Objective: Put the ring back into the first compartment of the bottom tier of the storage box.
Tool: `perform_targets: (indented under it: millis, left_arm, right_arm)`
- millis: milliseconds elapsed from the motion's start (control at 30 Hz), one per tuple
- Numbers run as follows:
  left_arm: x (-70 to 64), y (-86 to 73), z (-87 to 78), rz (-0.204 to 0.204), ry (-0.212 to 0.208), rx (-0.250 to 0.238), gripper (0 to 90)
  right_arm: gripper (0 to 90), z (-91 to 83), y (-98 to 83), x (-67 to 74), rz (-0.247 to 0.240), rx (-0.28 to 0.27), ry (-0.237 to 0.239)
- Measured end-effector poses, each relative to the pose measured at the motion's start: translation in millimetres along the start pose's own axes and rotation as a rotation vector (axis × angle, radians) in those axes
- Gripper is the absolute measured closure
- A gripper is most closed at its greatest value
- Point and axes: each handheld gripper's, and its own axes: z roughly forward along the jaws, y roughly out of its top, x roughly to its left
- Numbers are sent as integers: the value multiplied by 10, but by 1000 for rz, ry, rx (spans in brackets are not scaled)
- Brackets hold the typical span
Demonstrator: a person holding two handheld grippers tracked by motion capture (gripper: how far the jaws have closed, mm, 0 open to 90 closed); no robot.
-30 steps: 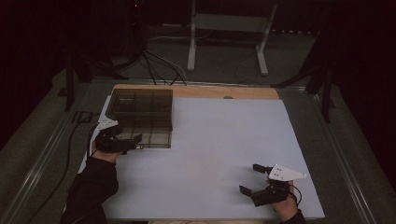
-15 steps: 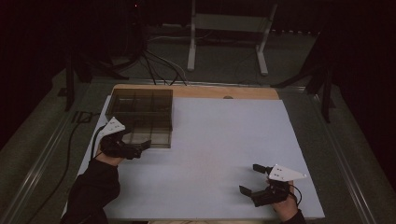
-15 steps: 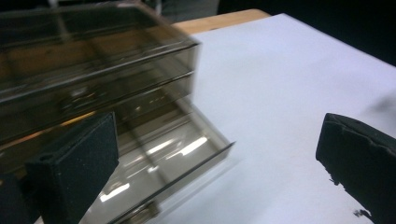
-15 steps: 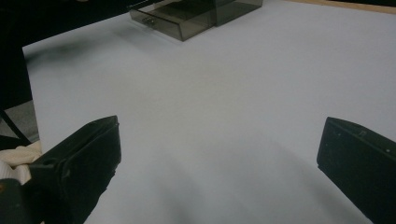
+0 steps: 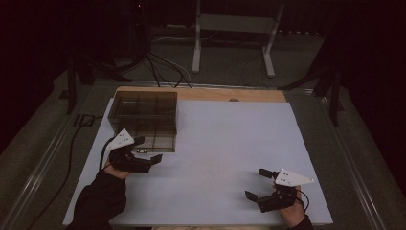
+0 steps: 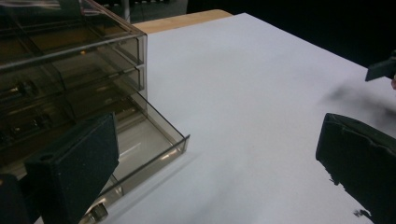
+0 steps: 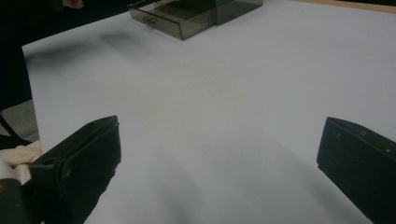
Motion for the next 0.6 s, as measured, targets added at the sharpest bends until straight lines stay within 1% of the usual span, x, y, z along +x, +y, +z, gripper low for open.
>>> perform_targets:
  millis: [200, 267, 333, 400, 433, 600]
  left_arm:
    - [-48, -117, -58, 6, -13, 4, 6]
    - [-61, -158, -77, -1, -22, 0, 6]
    - [-81, -210, -101, -4, -27, 8, 6]
    - [-99, -248, -127, 5, -22, 29, 6]
    - [-107, -267, -142, 4, -20, 35, 6]
    - [-122, -376, -210, -16, -19, 24, 6]
  right_arm:
    - [0, -2, 0, 3, 1, -1, -1]
    - [0, -1, 0, 3, 2, -1, -1]
    - [0, 2, 0, 3, 2, 0, -1]
    - [0, 5, -1, 3, 0, 1, -2]
    - [0, 5, -1, 3, 3, 2, -2]
    - [0, 10, -3, 1, 2, 4, 1]
